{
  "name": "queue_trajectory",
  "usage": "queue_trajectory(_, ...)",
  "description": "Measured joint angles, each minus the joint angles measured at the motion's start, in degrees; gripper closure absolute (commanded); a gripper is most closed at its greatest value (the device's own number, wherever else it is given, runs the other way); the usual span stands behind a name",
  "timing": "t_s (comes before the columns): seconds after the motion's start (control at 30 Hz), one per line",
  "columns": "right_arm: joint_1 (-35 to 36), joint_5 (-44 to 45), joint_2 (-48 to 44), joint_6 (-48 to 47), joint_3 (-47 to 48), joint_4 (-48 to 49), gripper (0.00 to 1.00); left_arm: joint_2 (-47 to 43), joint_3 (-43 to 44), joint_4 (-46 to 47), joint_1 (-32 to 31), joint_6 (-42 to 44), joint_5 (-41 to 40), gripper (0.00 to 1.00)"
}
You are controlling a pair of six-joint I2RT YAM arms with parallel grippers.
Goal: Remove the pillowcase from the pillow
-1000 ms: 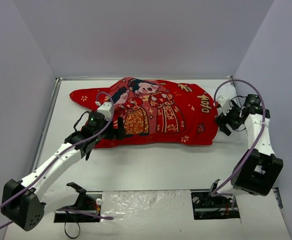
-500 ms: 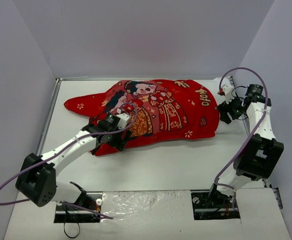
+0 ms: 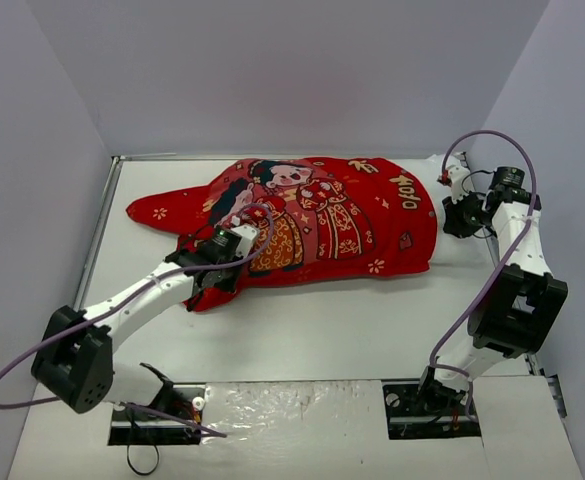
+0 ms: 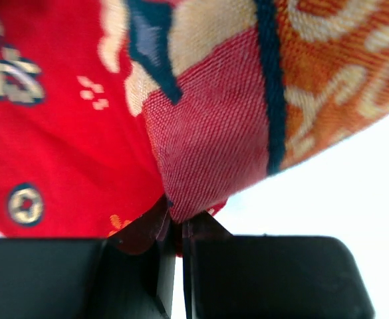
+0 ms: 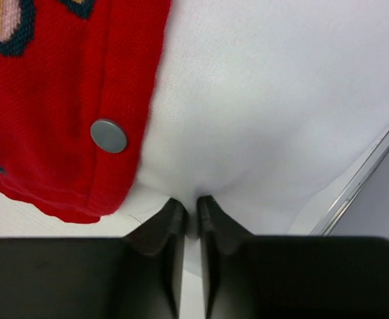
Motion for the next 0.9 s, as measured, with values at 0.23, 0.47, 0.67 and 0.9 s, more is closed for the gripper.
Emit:
queue_trajectory(0.23, 0.04, -1.62, 0.22, 3.41, 2.34, -0.13, 1.0, -13.27, 4.42, -1.99, 11.85, 0.22, 0.74, 0.98)
queue_trajectory(0.47, -0.07, -3.63, 0.22, 7.5, 5.92, 0.33, 1.0, -19.32, 9.09, -2.08, 32.15, 0.15, 4.79, 0.98)
queue_trajectory(0.67, -1.6, -3.63, 0.22, 10.86, 5.99, 2.05, 1.0, -17.27, 10.49, -2.82, 40.33, -1.44, 8.2, 0.98)
queue_trajectory(0.9, -5.4, -3.96, -0.92, 9.49, 4.87, 3.1, 0.85, -13.0, 16.61, -2.51, 43.78, -4.44, 9.66, 0.98)
